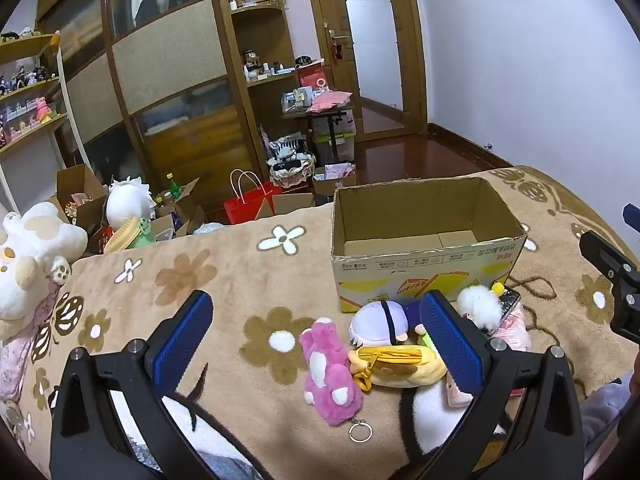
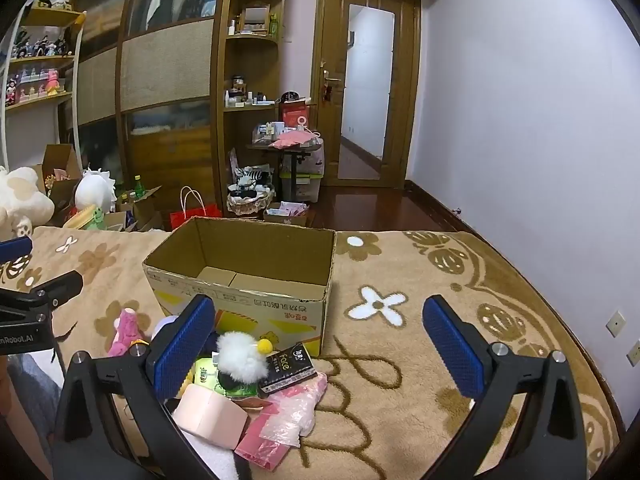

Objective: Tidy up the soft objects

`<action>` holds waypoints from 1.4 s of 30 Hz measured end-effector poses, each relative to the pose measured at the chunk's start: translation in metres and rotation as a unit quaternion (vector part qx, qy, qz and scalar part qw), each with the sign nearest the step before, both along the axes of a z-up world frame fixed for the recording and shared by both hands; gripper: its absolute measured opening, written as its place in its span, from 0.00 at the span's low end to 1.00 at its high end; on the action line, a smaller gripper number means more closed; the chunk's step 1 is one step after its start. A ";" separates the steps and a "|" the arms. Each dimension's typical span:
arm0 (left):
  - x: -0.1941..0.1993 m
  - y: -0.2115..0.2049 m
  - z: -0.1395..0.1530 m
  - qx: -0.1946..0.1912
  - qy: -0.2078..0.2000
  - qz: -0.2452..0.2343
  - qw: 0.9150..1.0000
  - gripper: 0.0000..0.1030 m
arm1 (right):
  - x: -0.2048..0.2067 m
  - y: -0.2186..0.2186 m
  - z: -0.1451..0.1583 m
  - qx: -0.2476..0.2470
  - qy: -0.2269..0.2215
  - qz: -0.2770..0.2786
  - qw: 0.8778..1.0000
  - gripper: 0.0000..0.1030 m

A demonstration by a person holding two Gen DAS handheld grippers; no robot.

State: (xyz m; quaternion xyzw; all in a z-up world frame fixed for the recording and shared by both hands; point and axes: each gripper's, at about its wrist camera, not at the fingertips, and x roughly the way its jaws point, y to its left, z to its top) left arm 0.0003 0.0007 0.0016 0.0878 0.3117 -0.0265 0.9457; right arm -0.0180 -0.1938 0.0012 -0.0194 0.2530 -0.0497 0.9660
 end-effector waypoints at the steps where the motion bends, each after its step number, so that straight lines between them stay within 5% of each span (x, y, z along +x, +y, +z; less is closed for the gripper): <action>1: 0.000 0.000 0.000 0.000 0.000 0.000 1.000 0.99 | -0.002 0.000 0.001 0.000 0.000 0.000 1.000 1.00; 42: -0.001 0.000 0.002 0.004 -0.001 0.002 1.000 0.99 | -0.003 0.002 0.007 -0.001 -0.003 0.000 1.000 1.00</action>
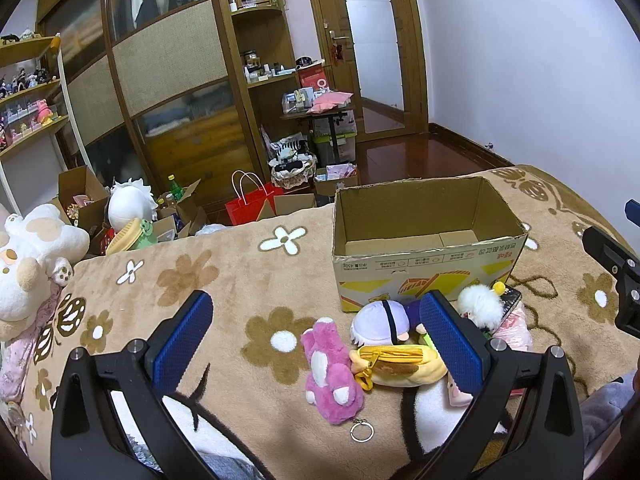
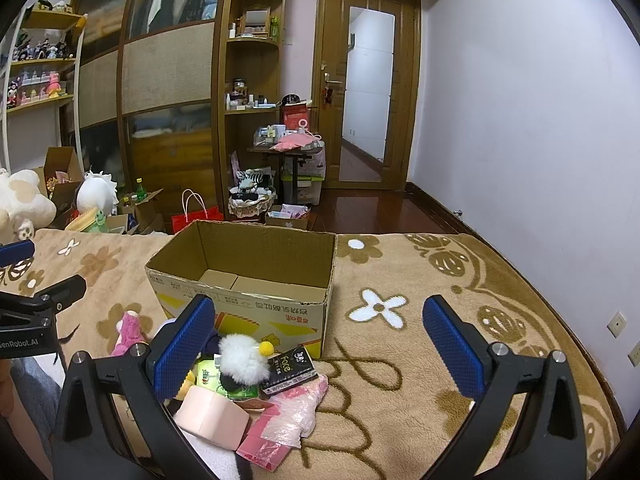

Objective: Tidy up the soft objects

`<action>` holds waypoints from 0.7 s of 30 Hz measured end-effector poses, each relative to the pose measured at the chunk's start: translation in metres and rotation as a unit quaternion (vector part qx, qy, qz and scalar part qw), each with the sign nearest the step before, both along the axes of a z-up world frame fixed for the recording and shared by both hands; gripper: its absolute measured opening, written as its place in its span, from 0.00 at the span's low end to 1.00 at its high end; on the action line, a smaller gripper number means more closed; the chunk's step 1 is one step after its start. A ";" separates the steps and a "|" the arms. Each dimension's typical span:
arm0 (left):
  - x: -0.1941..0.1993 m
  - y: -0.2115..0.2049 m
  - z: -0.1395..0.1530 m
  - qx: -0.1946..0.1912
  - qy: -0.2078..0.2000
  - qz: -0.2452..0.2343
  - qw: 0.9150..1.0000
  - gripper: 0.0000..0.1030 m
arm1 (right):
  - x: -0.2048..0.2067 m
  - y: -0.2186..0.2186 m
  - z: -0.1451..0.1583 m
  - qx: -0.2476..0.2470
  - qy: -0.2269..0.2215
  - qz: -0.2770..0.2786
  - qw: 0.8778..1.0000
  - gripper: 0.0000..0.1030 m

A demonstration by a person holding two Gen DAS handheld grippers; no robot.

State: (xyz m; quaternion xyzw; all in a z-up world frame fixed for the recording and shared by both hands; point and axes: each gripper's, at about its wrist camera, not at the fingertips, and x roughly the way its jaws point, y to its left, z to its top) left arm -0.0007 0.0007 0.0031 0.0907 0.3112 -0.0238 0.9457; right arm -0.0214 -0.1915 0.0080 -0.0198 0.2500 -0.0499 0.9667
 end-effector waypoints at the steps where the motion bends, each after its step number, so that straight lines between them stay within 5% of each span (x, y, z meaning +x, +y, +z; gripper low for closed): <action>1: -0.001 0.000 0.001 0.001 0.000 0.000 1.000 0.99 | 0.000 0.000 0.000 0.000 0.000 0.001 1.000 1.00; 21: -0.001 0.000 0.001 0.003 0.001 0.000 1.000 0.99 | -0.001 -0.001 0.001 0.001 0.001 -0.001 1.000 1.00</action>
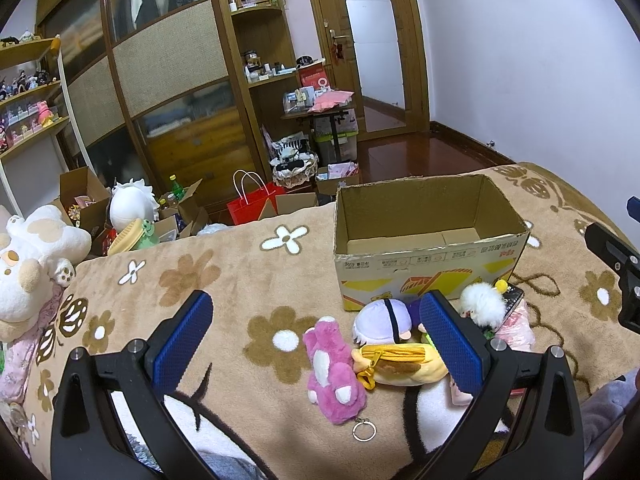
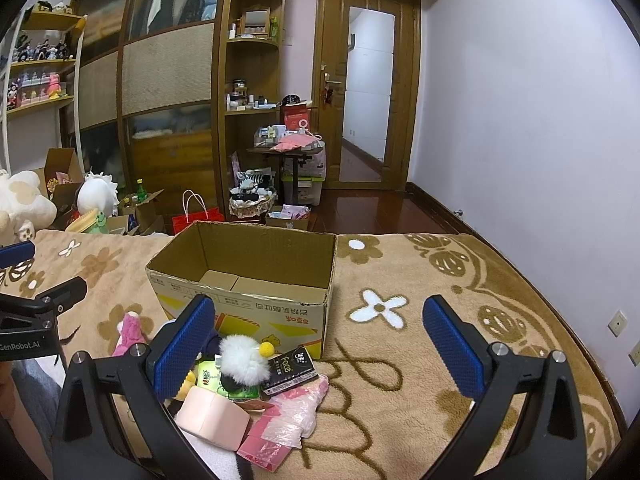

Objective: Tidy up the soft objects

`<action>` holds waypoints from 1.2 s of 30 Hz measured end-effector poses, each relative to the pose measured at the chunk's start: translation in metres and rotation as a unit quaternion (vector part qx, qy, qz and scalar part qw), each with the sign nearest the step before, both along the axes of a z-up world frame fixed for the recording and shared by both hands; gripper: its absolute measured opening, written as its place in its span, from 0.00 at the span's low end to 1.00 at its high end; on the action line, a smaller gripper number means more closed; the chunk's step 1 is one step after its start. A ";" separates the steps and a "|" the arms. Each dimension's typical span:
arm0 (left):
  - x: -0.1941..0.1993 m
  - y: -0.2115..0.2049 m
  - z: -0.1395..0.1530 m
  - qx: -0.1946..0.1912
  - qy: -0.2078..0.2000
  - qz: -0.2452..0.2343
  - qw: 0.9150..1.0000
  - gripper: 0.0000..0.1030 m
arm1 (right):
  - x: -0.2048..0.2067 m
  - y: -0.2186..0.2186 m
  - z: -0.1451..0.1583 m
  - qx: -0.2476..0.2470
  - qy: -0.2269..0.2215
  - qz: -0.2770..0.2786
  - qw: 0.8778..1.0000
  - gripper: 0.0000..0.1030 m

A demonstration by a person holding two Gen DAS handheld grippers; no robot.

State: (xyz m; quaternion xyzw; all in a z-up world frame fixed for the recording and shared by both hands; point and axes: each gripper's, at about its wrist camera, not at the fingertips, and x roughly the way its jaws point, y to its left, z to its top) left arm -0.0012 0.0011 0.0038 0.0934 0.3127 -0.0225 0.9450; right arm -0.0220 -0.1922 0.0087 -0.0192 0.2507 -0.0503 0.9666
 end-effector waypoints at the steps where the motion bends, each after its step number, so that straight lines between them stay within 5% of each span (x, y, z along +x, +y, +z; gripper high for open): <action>1: 0.000 0.001 0.001 -0.001 0.001 0.000 1.000 0.99 | 0.000 0.001 -0.001 0.001 0.000 0.000 1.000 1.00; 25: 0.000 0.004 0.000 0.005 0.009 0.000 1.000 0.99 | 0.002 0.004 0.000 0.000 0.001 0.000 1.000 1.00; 36: 0.027 -0.004 -0.019 0.008 0.074 -0.010 0.997 0.99 | 0.010 0.004 -0.009 0.004 0.014 0.006 1.000 1.00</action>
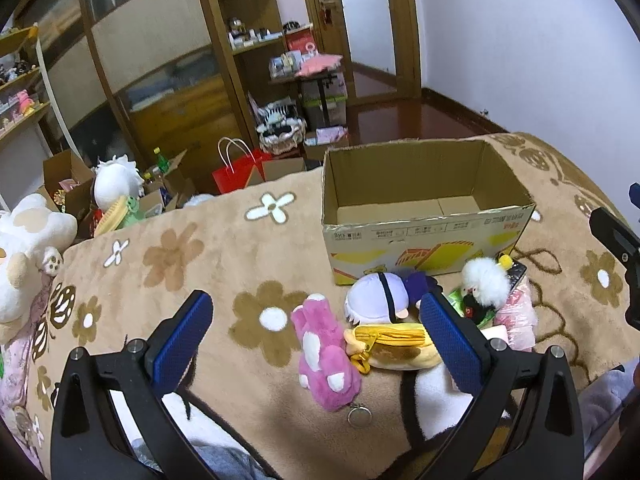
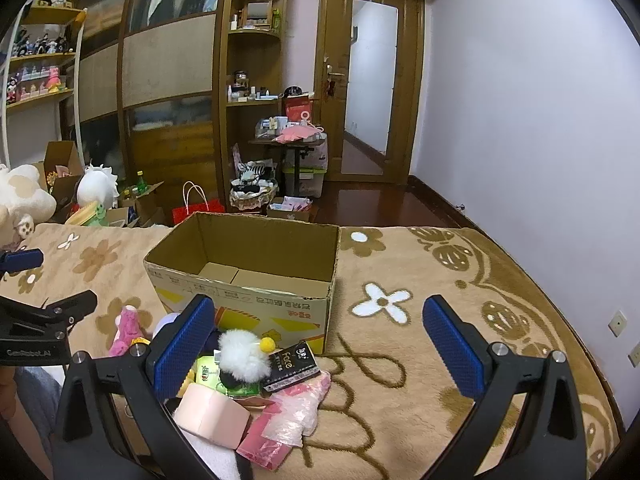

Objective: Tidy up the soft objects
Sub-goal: 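Grasp the pink plush bear with the left tool while the right tool grasps the white fluffy ball toy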

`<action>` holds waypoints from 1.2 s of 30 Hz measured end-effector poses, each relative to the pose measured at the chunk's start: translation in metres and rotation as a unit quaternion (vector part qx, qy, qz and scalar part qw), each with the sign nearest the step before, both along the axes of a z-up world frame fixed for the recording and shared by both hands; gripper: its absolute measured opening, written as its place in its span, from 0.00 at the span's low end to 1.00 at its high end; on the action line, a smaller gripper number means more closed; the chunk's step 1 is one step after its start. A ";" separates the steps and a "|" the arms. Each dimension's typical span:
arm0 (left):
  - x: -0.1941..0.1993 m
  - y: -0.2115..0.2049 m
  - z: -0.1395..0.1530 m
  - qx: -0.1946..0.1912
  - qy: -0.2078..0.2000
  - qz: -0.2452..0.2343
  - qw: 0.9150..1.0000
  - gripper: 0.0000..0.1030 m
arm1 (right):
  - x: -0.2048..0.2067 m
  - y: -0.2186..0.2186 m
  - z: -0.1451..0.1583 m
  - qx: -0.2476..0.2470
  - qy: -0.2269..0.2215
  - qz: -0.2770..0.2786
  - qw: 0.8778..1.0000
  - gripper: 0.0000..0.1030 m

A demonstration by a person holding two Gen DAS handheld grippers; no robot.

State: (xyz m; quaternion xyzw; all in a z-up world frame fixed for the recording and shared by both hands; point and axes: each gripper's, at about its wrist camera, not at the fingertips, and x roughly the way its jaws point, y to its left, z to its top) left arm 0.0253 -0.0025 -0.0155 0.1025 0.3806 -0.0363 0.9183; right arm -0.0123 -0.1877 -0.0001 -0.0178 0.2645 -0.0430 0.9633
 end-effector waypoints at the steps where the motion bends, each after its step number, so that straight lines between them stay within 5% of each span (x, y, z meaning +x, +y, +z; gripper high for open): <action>1: 0.004 0.000 -0.002 0.004 0.005 0.000 1.000 0.99 | 0.003 0.000 -0.002 0.002 0.002 0.000 1.000 1.00; 6: 0.023 0.003 -0.009 0.013 0.020 0.012 1.000 0.99 | 0.021 -0.002 -0.012 0.019 0.018 -0.003 1.000 1.00; 17: 0.063 0.029 -0.047 -0.043 0.111 0.053 0.991 0.99 | 0.070 0.001 -0.064 0.025 0.107 0.013 0.994 1.00; 36: 0.085 0.038 -0.096 -0.026 0.207 0.085 0.974 0.99 | 0.094 0.021 -0.103 0.039 0.175 0.045 0.983 1.00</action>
